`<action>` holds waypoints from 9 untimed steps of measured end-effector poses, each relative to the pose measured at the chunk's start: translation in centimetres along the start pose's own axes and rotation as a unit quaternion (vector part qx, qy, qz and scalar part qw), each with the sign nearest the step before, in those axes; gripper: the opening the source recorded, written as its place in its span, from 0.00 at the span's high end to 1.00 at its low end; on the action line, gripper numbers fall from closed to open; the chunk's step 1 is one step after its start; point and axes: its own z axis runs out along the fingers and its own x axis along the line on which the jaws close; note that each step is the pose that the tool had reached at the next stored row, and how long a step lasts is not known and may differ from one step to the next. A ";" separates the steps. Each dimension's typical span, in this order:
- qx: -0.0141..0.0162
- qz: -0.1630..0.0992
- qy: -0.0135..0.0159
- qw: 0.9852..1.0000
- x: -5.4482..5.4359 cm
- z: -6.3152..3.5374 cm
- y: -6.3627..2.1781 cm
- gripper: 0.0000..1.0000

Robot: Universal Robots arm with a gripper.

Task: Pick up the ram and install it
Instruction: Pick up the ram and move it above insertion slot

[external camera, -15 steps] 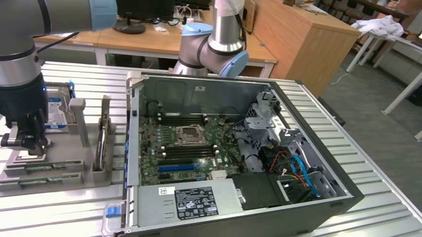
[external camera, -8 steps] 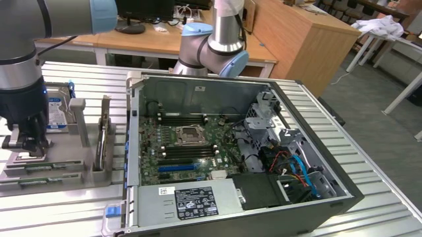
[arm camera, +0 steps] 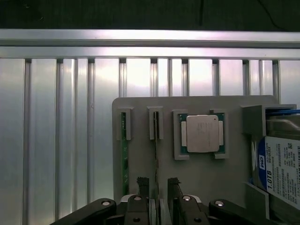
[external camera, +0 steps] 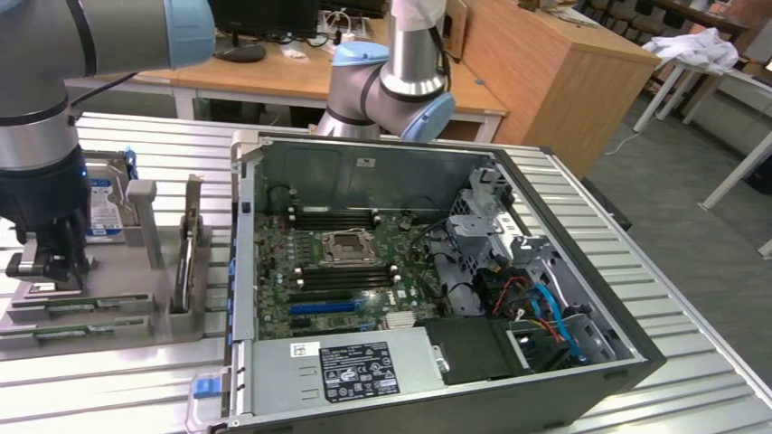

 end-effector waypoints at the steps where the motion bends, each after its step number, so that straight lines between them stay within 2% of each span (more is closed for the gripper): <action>1: 0.000 0.000 0.000 1.000 0.0 0.07 0.00 0.70; 9: 0.000 0.000 0.000 1.000 0.0 0.47 -0.02 0.70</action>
